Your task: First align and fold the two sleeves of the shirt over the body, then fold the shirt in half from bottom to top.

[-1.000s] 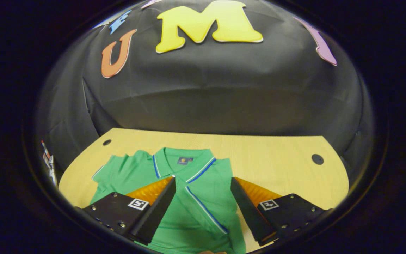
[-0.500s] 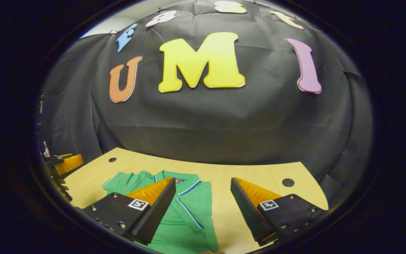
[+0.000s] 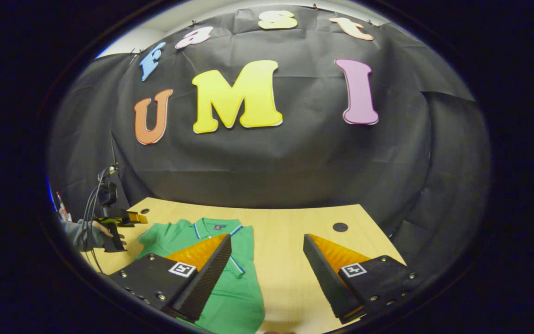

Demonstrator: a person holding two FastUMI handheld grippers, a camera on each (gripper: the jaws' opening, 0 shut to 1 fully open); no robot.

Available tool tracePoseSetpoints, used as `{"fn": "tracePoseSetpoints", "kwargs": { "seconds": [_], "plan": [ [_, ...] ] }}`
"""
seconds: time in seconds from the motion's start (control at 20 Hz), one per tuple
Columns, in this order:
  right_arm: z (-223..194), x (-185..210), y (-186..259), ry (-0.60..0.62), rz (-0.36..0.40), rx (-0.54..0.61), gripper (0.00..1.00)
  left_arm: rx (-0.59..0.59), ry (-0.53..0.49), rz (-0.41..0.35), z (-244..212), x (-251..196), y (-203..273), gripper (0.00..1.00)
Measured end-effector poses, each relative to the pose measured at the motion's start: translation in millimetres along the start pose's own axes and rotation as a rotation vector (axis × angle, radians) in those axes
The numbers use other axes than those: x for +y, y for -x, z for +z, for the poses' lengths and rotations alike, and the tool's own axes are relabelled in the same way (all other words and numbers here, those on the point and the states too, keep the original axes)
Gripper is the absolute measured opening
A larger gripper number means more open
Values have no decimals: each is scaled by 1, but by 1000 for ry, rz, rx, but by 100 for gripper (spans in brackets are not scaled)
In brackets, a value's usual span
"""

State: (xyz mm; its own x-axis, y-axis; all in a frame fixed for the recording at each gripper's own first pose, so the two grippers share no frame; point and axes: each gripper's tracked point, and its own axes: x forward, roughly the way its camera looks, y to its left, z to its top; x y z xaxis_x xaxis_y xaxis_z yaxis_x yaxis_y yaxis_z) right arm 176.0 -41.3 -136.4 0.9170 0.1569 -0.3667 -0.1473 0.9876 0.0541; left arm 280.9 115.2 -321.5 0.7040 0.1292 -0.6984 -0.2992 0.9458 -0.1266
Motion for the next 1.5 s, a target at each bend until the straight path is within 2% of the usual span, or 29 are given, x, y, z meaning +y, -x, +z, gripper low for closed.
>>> {"fn": "tracePoseSetpoints", "kwargs": {
  "seconds": [0.2, 0.55, 0.8, 0.9, 1.0, 1.1, 1.2, 1.3, 1.5],
  "plan": [
    [-11, -20, 16, -19, -43, 19, 97, 28, -61, 54, 4, 13, -36, 98],
    [-18, -38, 28, -22, -93, 31, 97, 65, -208, 105, -8, 18, -66, 98],
    [-27, -44, 30, -26, -116, 56, 98, 52, -231, 82, -8, 10, -73, 98],
    [-29, -48, 28, -42, -127, 64, 98, 81, -248, 59, -12, 7, -73, 97],
    [-31, -54, 27, -46, -143, 70, 97, 94, -276, 70, -15, 7, -69, 51],
    [-32, -59, 26, -60, -154, 76, 98, 86, -247, 64, -15, 6, -69, 6],
    [-32, -61, 26, -69, -158, 76, 97, 92, -205, 26, -18, -1, -67, 3],
    [-32, -60, 24, -63, -157, 77, 97, 73, -186, 22, -16, -2, -62, 3],
    [-29, -55, 22, -62, -147, 71, 98, 33, -158, -53, -10, -23, -44, 3]
  ]
}}
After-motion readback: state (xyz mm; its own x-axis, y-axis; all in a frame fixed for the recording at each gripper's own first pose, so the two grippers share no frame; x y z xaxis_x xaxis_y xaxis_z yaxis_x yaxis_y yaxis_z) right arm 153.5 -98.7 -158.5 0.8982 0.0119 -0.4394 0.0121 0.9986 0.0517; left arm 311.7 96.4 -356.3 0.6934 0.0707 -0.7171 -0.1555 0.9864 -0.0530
